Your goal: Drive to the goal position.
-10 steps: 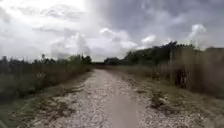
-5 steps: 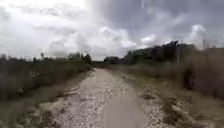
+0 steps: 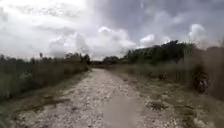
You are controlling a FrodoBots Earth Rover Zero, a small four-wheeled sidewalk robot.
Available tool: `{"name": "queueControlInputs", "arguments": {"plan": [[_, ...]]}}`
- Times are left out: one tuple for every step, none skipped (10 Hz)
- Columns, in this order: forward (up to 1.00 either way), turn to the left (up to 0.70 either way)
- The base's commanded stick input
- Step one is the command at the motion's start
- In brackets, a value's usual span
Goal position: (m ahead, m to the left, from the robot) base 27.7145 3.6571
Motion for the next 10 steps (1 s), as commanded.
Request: {"name": "queueControlInputs", "arguments": {"plan": [[0.7, 0.0], [0.7, 0.0], [0.7, 0.05], [0.7, 0.34], [0.7, 0.24], [0.7, 0.01], [0.7, 0.0], [0.7, 0.13], [0.7, 0.27], [0.7, 0.12]]}}
